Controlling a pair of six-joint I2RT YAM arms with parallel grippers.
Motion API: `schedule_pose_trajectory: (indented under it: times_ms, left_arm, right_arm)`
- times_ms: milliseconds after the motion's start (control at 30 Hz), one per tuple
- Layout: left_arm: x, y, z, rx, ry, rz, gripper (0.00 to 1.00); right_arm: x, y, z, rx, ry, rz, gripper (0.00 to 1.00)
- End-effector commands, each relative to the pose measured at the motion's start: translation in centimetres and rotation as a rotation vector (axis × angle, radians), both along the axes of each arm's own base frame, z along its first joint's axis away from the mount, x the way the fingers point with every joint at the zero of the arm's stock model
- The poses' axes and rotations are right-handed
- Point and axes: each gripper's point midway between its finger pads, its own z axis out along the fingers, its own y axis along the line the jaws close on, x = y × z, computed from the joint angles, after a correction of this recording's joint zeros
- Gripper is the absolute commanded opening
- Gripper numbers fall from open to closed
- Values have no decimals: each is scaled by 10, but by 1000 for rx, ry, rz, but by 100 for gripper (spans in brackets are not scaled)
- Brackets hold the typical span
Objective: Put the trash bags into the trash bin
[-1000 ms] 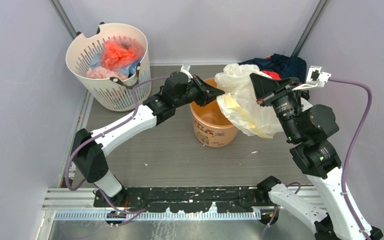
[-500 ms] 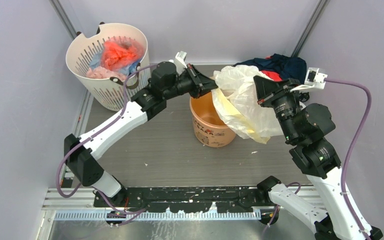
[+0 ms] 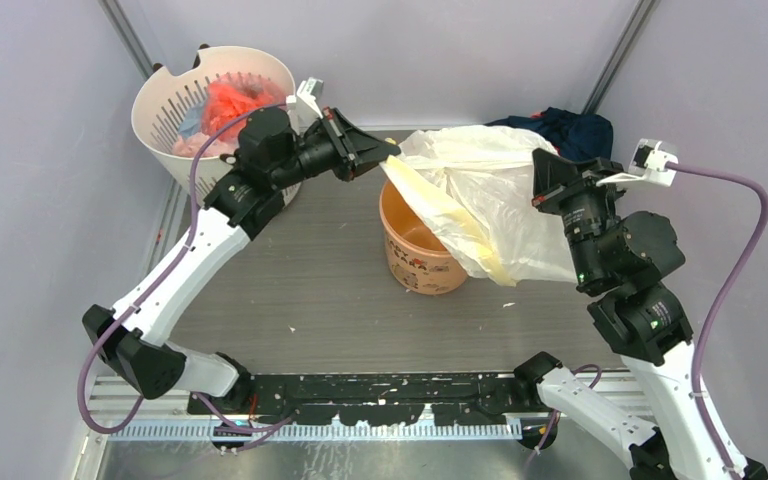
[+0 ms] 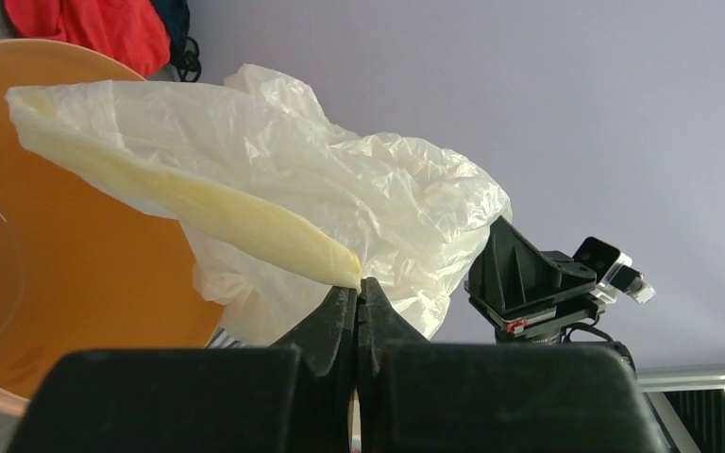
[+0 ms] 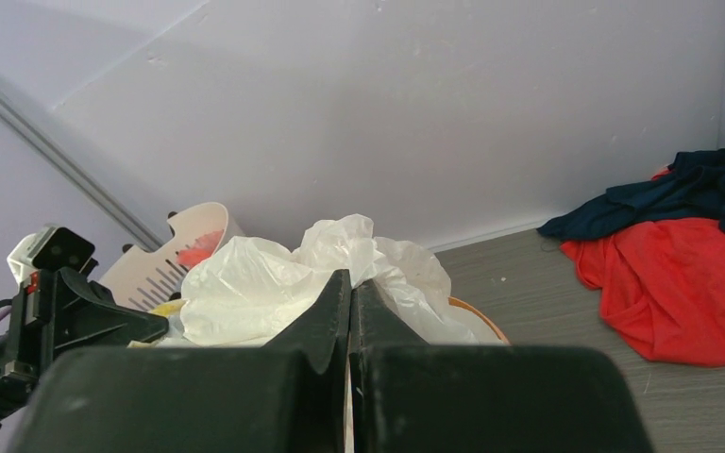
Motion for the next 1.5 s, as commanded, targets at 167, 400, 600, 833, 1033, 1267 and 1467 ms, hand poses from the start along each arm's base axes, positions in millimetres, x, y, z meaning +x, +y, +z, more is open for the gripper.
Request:
schedule_pose_trajectory:
  times_ms: [167,400,600,833,1033,1267,1467]
  left_arm:
    - [-18,15,48,-39,-120,-81,0]
    - [-31,27,86,-68,-200,-113,0]
    - [-45,36,114,-89,-261,-144,0]
    - [-51,55,128,-93,-298,-135,0]
    - [-55,69,138,-117,-317,-135,0]
    - [-55,74,132,-155,-321,-143,10]
    - [-53,73,114,-182,-296,-138,24]
  right_arm:
    - [-18,-22,38,27,-92,-61,1]
    - [-44,-37,66,46,-168,-63,1]
    - [-61,-44,78,58,-205,-47,1]
    - [-63,-47,71,56,-193,-57,1]
    - [-62,-42,68,55,-184,-38,1]
    - [-52,-20,65,58,-176,48,1]
    - [-35,-3,63,74,-173,88,1]
